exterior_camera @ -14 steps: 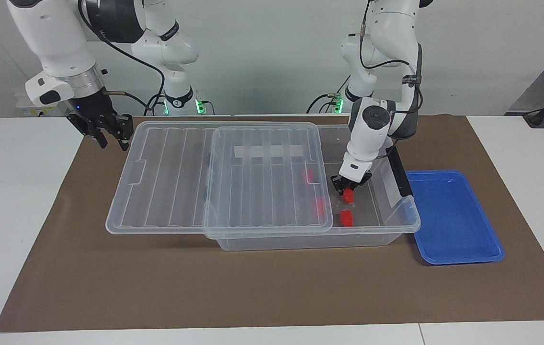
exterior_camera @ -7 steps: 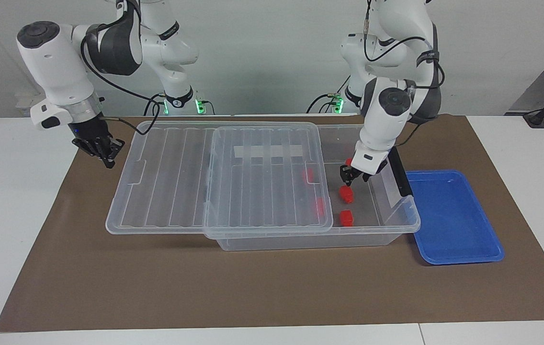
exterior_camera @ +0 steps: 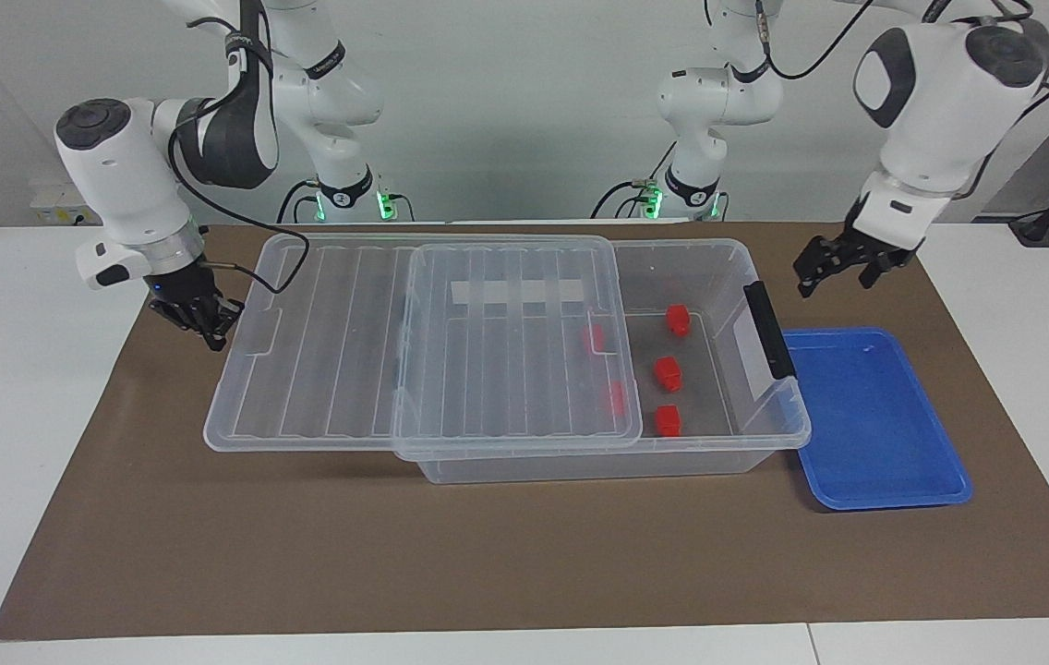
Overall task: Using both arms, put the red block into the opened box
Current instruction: 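Withdraw the left gripper while the right gripper reaches the lid, then slide the clear lid back over the box with the right gripper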
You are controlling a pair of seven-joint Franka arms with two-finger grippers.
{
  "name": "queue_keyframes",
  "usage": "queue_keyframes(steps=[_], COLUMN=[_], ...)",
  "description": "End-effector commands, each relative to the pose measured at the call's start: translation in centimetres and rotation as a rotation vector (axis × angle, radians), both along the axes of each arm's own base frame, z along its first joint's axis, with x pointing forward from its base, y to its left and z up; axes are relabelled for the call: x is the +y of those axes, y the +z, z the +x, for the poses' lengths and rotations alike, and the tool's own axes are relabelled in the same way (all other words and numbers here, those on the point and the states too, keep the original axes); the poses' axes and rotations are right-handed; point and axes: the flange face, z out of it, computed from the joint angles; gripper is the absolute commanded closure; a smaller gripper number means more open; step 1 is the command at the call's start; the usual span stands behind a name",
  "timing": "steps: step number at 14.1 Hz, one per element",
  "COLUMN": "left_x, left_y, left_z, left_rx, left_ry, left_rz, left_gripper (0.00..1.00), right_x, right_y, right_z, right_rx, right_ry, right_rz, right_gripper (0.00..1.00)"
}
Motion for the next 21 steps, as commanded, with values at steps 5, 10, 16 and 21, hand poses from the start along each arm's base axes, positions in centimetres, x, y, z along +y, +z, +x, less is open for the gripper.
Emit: queue_keyframes(steps=[5, 10, 16, 21], left_x=[2.0, 2.1, 2.6, 1.9], left_y=[-0.4, -0.7, -1.8, -1.6], left_z=[-1.2, -1.5, -2.0, -1.9], left_rx=[0.009, -0.001, -0.024, -0.028], left_ry=[-0.063, -0.083, -0.081, -0.087], left_rz=[0.008, 0.009, 0.01, 0.01], left_gripper=[0.0, 0.0, 0.0, 0.0], right_x=[2.8, 6.9, 13.1, 18.2], right_y=[-0.1, -0.1, -0.1, 0.1], right_z=[0.2, 0.2, -0.3, -1.1], right_rx=[-0.011, -0.01, -0.014, -0.02], right_ry=[0.076, 0.139, 0.231, 0.321], right_rz=[-0.002, -0.001, 0.003, 0.005], right_gripper=[1.0, 1.0, 1.0, 1.0])
